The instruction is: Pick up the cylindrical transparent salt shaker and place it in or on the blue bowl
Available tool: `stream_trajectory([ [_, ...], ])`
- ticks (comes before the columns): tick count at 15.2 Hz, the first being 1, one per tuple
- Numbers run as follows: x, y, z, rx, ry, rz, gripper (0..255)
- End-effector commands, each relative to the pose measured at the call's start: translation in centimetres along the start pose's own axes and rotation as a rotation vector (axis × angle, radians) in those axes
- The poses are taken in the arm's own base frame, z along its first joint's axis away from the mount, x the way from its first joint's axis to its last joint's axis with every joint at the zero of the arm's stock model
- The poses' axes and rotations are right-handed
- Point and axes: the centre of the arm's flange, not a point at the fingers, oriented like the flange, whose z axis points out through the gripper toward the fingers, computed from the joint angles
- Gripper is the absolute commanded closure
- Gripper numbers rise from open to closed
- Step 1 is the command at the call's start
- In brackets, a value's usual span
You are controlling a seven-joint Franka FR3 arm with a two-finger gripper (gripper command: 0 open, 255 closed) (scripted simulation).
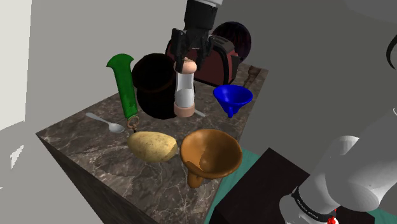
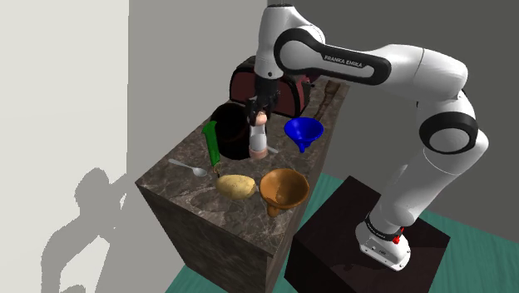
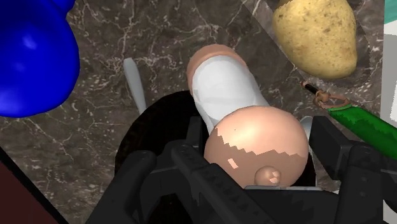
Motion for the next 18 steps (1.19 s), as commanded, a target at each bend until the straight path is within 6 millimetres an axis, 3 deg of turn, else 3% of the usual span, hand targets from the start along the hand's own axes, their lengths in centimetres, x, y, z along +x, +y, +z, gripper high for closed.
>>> stream_trajectory([
  [1, 0.0, -0.1, -1.0, 0.0, 0.0, 0.0, 255],
  [16, 0.3, -1.4, -8.5, 0.0, 0.0, 0.0, 255],
  [18, -0.3, 0.9, -9.7, 0.0, 0.0, 0.0, 255],
])
